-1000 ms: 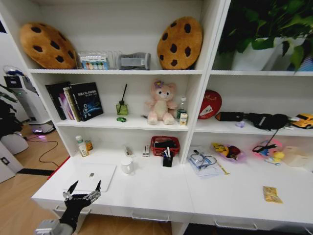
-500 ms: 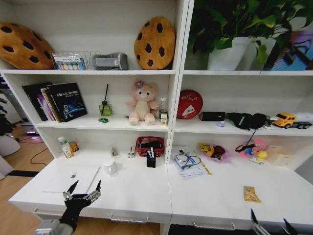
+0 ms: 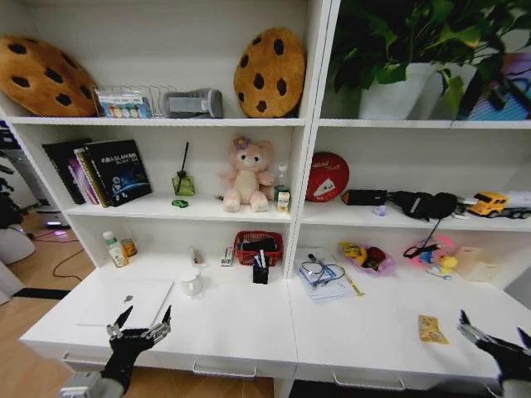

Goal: Organize the objects on the table.

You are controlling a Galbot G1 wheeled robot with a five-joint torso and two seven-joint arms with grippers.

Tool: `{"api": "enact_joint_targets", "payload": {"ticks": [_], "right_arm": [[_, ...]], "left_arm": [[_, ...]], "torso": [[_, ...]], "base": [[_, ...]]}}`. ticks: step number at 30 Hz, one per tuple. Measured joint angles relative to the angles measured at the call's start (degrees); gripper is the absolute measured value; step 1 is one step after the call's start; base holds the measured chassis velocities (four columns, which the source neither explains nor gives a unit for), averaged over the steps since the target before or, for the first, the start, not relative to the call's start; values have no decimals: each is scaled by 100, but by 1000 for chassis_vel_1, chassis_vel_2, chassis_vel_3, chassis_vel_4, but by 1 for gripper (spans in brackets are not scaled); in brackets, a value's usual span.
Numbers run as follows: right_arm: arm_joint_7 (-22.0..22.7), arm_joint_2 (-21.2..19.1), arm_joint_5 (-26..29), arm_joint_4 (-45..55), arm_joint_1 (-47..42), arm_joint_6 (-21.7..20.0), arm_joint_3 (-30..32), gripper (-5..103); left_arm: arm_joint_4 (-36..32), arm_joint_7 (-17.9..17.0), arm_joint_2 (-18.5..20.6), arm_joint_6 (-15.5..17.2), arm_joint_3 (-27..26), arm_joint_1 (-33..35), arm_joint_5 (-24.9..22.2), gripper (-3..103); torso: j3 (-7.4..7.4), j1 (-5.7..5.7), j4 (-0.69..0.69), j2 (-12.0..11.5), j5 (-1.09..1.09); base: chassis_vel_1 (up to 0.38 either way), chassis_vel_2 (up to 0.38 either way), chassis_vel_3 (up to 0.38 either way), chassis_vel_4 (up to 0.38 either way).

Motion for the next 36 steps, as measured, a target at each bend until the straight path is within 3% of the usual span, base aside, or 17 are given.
{"api": "enact_joint_targets", "payload": {"ticks": [6, 14, 16, 21, 23, 26, 28, 29, 32, 34, 36], "right_arm": [[-102, -236, -16, -309, 158, -278, -278, 100], [-283, -262, -74, -738, 181, -220, -448, 100], [-383, -323, -191, -1013, 366, -184, -605, 90], [-447, -378, -360, -1337, 650, -126, -793, 78], [-474, -378, -386, -1405, 723, -87, -861, 63], [-478, -378, -390, -1430, 746, -67, -885, 63], [-481, -370, -392, -1436, 786, -56, -910, 46], [-481, -370, -392, -1436, 786, -56, -910, 46], [-481, -361, -392, -1462, 824, -45, -922, 30], [-482, -361, -391, -1469, 826, -44, -925, 30], [-482, -361, -389, -1487, 841, -36, -941, 19]], "left_arm": [[0, 0, 0, 0, 0, 0, 0, 100], [1, 0, 0, 0, 0, 0, 0, 100], [0, 0, 0, 0, 0, 0, 0, 100], [0, 0, 0, 0, 0, 0, 0, 100], [0, 0, 0, 0, 0, 0, 0, 100], [0, 1, 0, 0, 0, 0, 0, 100], [0, 1, 0, 0, 0, 0, 0, 100], [0, 1, 0, 0, 0, 0, 0, 100], [0, 1, 0, 0, 0, 0, 0, 100], [0, 1, 0, 0, 0, 0, 0, 100], [0, 1, 0, 0, 0, 0, 0, 100]], "torso": [[0, 0, -3, 0, -1], [-1, -1, -5, 1, -2], [-1, -1, -3, 1, 0], [-1, 0, -2, 1, -1], [-1, 0, -3, 1, -2], [-1, 0, -3, 1, -1], [-1, 0, -3, 1, -2], [-1, 0, -3, 1, -2], [-1, -1, -2, 1, -2], [-1, 0, -3, 1, -2], [-1, 0, -3, 1, -2]], "base": [[0, 0, 0, 0], [0, 0, 0, 0], [0, 0, 0, 0], [0, 0, 0, 0], [0, 0, 0, 0], [0, 0, 0, 0], [0, 0, 0, 0], [0, 0, 0, 0], [0, 0, 0, 0], [0, 0, 0, 0], [0, 0, 0, 0]]}}
